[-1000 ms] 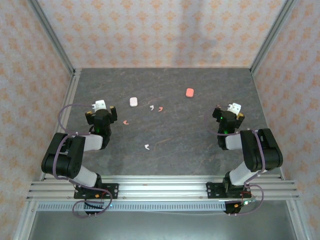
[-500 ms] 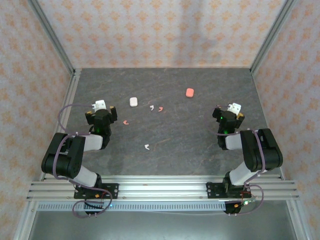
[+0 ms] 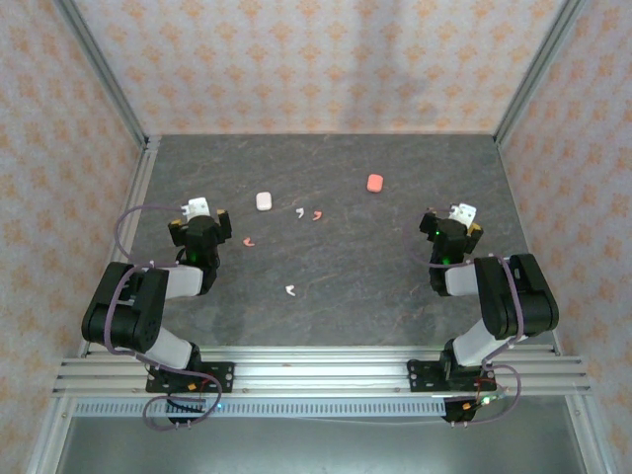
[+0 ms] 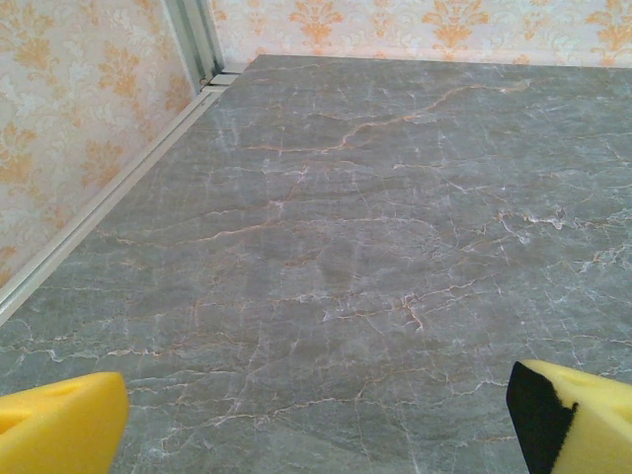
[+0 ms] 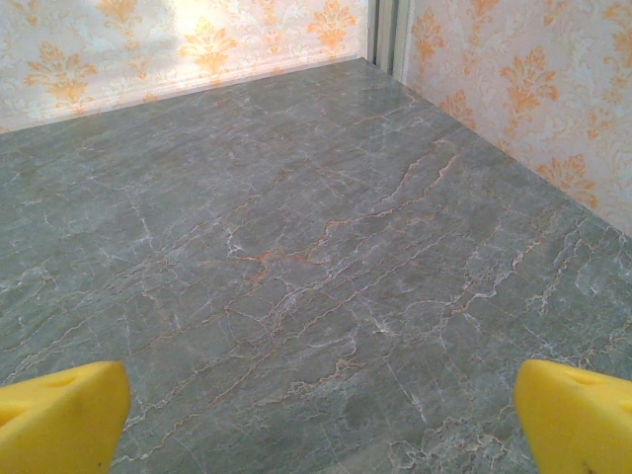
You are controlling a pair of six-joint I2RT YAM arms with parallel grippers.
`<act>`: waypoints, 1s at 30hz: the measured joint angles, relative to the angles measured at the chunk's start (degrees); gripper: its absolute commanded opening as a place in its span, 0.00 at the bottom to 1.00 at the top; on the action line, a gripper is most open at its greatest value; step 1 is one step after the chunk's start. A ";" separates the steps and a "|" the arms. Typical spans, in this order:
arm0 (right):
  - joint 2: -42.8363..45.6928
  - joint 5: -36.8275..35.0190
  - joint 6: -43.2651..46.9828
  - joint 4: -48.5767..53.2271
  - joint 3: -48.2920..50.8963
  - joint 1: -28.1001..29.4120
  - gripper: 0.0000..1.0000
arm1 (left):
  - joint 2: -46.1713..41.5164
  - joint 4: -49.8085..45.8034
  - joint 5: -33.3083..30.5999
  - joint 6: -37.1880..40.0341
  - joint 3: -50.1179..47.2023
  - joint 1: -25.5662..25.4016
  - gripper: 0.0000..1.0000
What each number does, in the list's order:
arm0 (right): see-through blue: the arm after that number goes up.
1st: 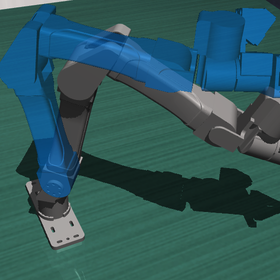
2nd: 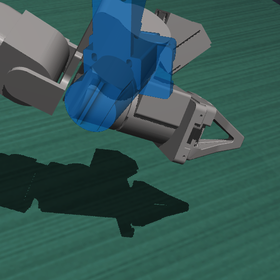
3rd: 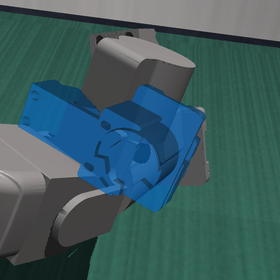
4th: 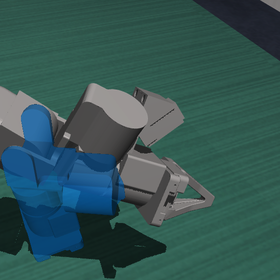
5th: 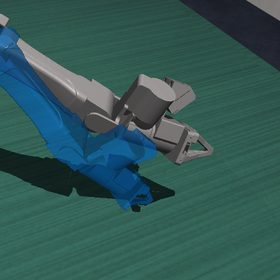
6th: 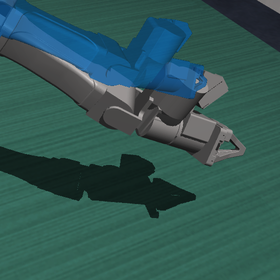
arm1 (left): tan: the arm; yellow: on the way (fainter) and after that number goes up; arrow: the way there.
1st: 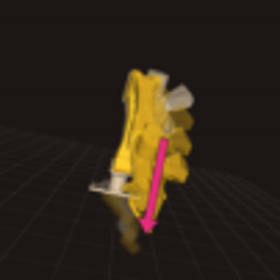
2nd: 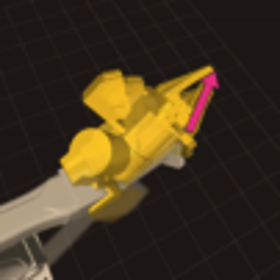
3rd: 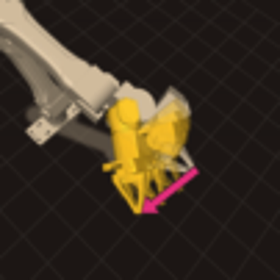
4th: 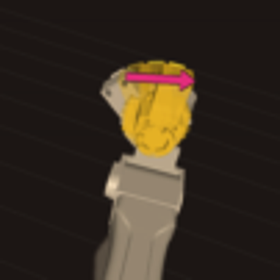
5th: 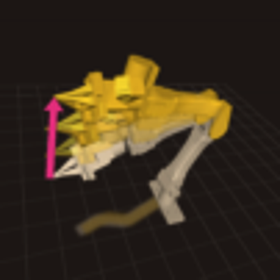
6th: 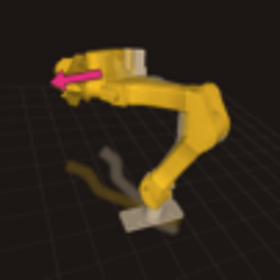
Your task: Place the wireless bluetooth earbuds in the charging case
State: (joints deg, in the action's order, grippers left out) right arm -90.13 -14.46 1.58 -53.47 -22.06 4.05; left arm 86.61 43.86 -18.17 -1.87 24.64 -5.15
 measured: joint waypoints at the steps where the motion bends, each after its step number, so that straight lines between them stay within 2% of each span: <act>1: 0.00 0.00 0.00 0.00 0.00 0.00 0.99 | 0.00 0.00 0.00 0.00 0.00 0.00 1.00; 7: 0.00 0.70 0.02 0.00 0.02 0.00 0.99 | 0.00 0.00 0.00 0.00 0.00 0.00 1.00; 12: 1.03 4.00 0.70 -1.03 2.19 0.00 0.99 | -1.18 -2.23 0.15 -0.02 0.11 0.00 1.00; 14: 3.08 5.11 1.11 -0.92 3.91 0.00 0.99 | -3.69 -12.52 -0.24 -0.81 3.89 0.00 1.00; 17: 7.82 6.10 1.36 1.53 4.48 0.00 1.00 | -5.20 -25.81 -0.61 -1.53 14.69 0.02 1.00; 22: 17.55 6.60 -0.57 13.68 0.28 0.00 0.96 | -7.39 -39.23 0.68 -2.62 27.89 0.04 1.00; 26: 20.63 8.13 -5.09 26.29 -7.37 0.02 0.89 | -5.42 -50.31 5.25 -4.79 36.00 0.04 1.00; 30: 19.32 11.10 -9.84 38.12 -15.82 0.68 0.86 | 0.92 -58.86 12.24 -8.37 44.09 -0.02 0.98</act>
State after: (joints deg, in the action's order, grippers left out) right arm -70.81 -3.36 -8.25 -15.35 -37.89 4.73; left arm 87.53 -15.00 -5.93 -10.24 68.73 -5.17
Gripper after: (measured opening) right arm 0.867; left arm 0.991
